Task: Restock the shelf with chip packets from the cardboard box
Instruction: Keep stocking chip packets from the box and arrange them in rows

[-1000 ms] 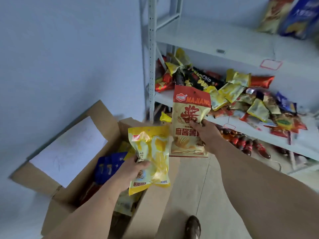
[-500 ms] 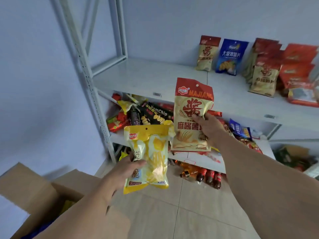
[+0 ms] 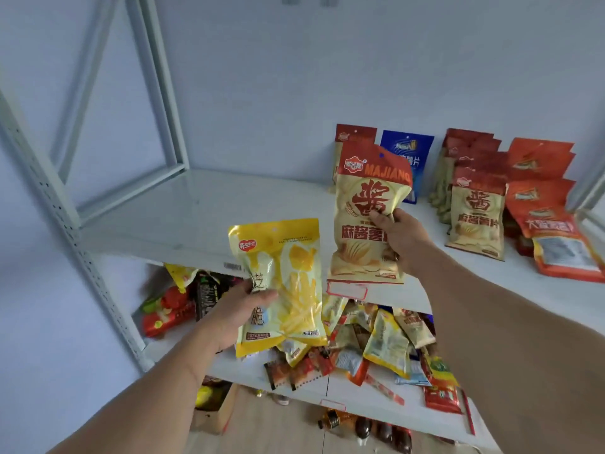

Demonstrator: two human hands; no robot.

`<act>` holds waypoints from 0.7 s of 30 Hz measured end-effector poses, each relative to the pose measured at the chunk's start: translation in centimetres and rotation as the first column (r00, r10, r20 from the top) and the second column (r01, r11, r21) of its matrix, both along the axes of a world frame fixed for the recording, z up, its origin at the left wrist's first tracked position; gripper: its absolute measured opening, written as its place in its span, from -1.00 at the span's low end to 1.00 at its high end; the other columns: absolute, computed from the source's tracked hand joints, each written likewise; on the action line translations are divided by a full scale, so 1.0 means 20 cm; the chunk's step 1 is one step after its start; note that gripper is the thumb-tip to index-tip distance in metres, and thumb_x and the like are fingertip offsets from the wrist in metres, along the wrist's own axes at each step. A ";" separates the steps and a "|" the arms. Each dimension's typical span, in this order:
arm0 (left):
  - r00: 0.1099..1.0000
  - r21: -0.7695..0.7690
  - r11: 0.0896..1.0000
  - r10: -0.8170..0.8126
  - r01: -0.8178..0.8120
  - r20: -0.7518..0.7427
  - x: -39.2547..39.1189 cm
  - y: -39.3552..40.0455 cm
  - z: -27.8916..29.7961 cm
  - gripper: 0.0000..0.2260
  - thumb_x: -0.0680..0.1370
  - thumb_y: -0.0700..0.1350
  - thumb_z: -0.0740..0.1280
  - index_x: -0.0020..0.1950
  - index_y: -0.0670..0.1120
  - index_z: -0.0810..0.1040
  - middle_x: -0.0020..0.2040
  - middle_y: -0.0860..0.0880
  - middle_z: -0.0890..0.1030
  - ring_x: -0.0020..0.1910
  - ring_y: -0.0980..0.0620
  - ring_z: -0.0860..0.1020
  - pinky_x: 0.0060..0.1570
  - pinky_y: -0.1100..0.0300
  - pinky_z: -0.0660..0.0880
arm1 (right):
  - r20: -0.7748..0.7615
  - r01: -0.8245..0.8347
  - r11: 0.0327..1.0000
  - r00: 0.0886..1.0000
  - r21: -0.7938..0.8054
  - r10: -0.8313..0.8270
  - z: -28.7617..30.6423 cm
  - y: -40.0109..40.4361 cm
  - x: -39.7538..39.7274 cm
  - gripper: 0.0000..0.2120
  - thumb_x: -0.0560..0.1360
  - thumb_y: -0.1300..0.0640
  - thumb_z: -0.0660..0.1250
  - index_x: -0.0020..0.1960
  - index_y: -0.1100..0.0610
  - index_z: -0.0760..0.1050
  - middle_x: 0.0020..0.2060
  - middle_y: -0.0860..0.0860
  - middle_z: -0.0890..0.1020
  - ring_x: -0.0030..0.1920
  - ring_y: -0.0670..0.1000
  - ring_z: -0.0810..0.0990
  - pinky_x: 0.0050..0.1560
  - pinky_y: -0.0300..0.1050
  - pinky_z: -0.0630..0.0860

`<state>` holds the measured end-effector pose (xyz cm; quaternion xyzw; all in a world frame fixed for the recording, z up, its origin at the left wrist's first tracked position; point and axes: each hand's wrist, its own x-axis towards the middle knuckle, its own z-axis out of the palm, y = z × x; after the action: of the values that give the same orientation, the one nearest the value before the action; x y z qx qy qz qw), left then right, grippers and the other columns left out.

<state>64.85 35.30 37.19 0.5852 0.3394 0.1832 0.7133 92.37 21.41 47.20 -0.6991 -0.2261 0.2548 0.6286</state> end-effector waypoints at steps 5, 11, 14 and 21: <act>0.999 0.034 0.999 -0.039 0.039 0.011 0.39 0.35 0.13 -0.58 0.38 -0.10 0.56 0.21 -0.08 0.61 0.06 -0.08 0.75 0.11 -0.16 0.68 0.30 -0.23 0.49 | -0.043 0.046 0.999 0.998 0.009 -0.045 0.02 0.32 0.39 -0.80 0.53 -0.01 0.45 0.12 -0.01 0.57 -0.04 0.00 0.75 -0.01 0.12 0.73 0.12 0.22 0.63; 0.998 -0.064 0.997 -0.028 0.031 0.050 0.74 0.72 0.16 -0.59 0.42 -0.17 0.46 0.27 -0.18 0.58 0.13 -0.23 0.70 0.13 -0.29 0.66 0.27 -0.30 0.50 | -0.046 0.071 0.997 0.996 -0.014 -0.072 -0.01 0.66 0.74 -0.78 0.52 -0.03 0.46 0.13 -0.03 0.56 -0.01 -0.02 0.73 0.01 0.09 0.71 0.14 0.19 0.62; 0.998 -0.105 0.994 -0.031 0.036 0.048 0.87 0.85 0.16 -0.55 0.40 -0.22 0.53 0.28 -0.20 0.58 0.15 -0.25 0.69 0.13 -0.31 0.66 0.23 -0.28 0.52 | -0.033 0.067 0.998 0.997 -0.014 -0.068 -0.05 0.83 0.89 -0.86 0.53 -0.02 0.45 0.05 -0.07 0.55 -0.02 -0.02 0.72 0.00 0.08 0.71 0.10 0.15 0.63; 0.999 -0.137 0.990 -0.010 0.015 0.035 1.15 1.03 0.16 -0.36 0.20 -0.10 0.68 0.23 -0.19 0.62 0.13 -0.26 0.70 0.07 -0.30 0.68 0.03 -0.13 0.63 | -0.010 0.035 0.998 0.999 -0.044 -0.035 -0.18 1.18 1.20 -0.76 0.55 -0.05 0.42 0.15 0.02 0.53 -0.05 -0.05 0.69 -0.07 -0.02 0.67 -0.23 -0.12 0.55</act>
<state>87.91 55.83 40.46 0.5336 0.3355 0.1648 0.7586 116.28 44.93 43.58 -0.7151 -0.2050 0.2523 0.6189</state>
